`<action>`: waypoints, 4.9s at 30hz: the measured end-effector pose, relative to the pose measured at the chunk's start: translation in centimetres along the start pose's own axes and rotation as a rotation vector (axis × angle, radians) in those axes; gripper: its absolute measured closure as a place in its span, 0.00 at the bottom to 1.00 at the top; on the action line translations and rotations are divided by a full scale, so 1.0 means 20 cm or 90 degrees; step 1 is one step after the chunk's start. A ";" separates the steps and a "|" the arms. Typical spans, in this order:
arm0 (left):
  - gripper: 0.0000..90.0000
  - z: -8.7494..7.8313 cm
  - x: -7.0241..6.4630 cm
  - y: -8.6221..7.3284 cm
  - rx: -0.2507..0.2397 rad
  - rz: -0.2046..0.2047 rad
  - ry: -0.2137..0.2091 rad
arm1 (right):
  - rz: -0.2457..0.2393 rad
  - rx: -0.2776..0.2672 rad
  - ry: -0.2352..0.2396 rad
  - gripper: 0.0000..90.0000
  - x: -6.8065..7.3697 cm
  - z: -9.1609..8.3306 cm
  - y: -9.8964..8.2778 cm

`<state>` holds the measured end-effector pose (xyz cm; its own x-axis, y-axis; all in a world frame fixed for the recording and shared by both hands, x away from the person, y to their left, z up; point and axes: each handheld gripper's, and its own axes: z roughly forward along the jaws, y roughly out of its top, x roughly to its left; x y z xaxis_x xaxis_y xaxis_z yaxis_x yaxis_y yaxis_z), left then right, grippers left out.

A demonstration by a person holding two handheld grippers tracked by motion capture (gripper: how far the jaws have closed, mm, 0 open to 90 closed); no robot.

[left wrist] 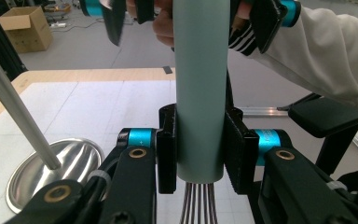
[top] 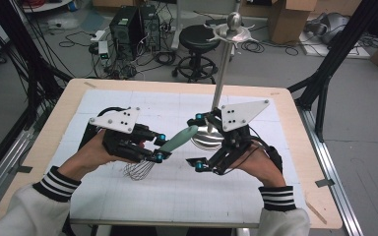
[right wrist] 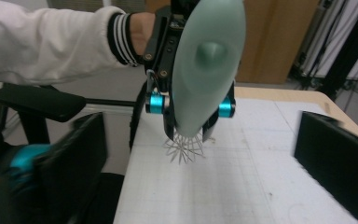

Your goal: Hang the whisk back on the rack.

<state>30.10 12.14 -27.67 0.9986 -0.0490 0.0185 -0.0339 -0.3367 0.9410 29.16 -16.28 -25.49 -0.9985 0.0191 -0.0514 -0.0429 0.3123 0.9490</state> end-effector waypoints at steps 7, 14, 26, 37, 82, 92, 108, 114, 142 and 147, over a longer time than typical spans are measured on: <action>0.77 0.01 -0.01 0.00 -0.005 0.000 -0.005 | -0.015 -0.023 0.010 0.15 0.00 0.02 0.02; 0.77 0.00 -0.01 0.01 -0.015 0.001 -0.001 | -0.017 -0.040 0.014 0.20 0.01 0.04 0.02; 0.77 0.00 -0.02 0.01 -0.020 0.003 -0.007 | -0.018 -0.041 0.027 0.41 0.00 0.07 0.03; 0.77 0.01 -0.02 0.01 -0.022 0.002 -0.008 | -0.014 -0.027 0.025 0.68 0.01 0.06 0.03; 0.02 -0.20 -0.09 -0.15 0.067 -0.038 0.228 | 0.058 0.016 -0.112 0.73 -0.07 -0.22 0.04; 0.02 -0.33 -0.12 -0.27 0.069 -0.071 0.279 | 0.103 0.024 -0.190 0.73 -0.11 -0.39 0.03; 0.02 -0.46 -0.17 -0.48 0.061 -0.109 0.322 | 0.150 0.037 -0.283 0.73 -0.19 -0.64 0.04; 0.02 -0.48 -0.18 -0.55 0.057 -0.129 0.328 | 0.153 0.045 -0.306 0.73 -0.21 -0.67 0.06; 0.02 -0.53 -0.21 -0.82 0.049 -0.187 0.342 | 0.138 0.104 -0.312 0.73 -0.30 -0.58 0.30; 0.02 -0.54 -0.20 -0.84 0.049 -0.192 0.341 | 0.138 0.108 -0.315 0.73 -0.33 -0.55 0.33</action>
<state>27.05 28.10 -39.86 0.8453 0.5310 -0.0587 0.2700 -0.3297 0.9047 35.08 -24.85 -15.44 -0.8470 0.5302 -0.0389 0.2090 0.3993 0.8927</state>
